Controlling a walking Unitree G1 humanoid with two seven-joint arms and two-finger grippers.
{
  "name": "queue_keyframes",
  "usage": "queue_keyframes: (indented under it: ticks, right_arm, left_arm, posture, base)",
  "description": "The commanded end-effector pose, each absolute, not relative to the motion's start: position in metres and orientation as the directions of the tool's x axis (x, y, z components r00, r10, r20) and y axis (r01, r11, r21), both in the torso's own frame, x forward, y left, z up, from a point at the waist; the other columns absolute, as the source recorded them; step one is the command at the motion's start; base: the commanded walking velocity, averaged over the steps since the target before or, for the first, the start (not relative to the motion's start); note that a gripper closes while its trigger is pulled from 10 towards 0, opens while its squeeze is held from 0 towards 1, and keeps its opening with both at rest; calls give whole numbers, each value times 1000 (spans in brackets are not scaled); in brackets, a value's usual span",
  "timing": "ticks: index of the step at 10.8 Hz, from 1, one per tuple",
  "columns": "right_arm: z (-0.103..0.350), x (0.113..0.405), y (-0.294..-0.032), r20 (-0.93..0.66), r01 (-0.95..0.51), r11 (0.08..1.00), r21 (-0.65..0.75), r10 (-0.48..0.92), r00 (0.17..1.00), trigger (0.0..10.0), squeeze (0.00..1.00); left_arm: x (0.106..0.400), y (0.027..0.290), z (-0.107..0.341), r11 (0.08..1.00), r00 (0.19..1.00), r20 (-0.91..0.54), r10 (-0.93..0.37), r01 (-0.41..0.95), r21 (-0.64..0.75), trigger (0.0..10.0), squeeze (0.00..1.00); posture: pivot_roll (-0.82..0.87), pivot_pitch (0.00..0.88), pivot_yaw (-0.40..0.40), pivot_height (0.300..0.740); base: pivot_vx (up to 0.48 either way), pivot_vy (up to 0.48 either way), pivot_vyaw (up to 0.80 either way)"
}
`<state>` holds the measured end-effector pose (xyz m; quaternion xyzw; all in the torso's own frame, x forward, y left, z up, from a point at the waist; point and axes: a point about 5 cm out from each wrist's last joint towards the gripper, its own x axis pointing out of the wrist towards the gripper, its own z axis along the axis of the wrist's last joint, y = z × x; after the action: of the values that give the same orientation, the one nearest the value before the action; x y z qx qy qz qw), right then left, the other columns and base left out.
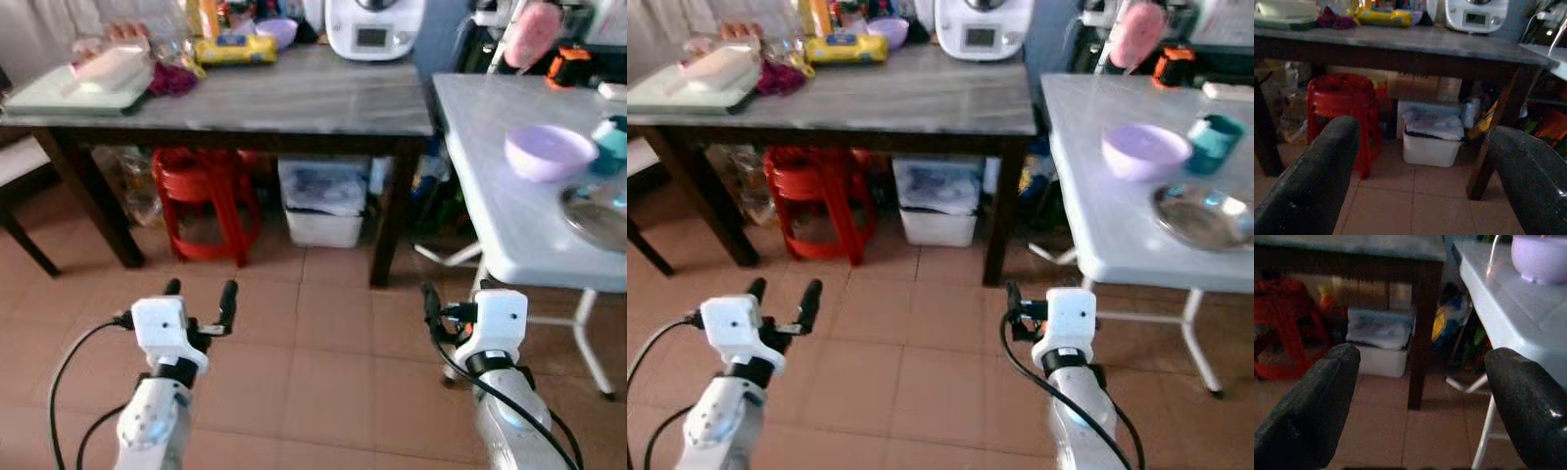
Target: Setting the table
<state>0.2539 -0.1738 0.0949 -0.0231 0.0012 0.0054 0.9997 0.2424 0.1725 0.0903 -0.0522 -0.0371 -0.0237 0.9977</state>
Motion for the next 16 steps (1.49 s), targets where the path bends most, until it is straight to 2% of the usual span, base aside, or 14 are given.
queue_keyframes:
  ticks: [1,12,16]
  right_arm:
    - [97,256,-170,5,-26,999,-32,26,1000,10000,0]
    - [101,258,-173,7,-28,999,-34,28,1000,10000,0]
    - [102,258,-175,13,-21,999,-35,21,1000,10000,0]
  left_arm:
    - [242,177,90,994,997,66,-35,42,-97,10000,0]
    - [245,171,91,993,996,67,-58,65,-99,10000,0]
    - [246,168,95,987,991,95,-98,109,-122,10000,0]
  posture:
    - [-42,140,25,740]
    - [-49,141,19,740]
    - [-59,149,21,740]
  base:
    - [0,-390,0]
    - [0,-401,0]
    - [0,0,0]
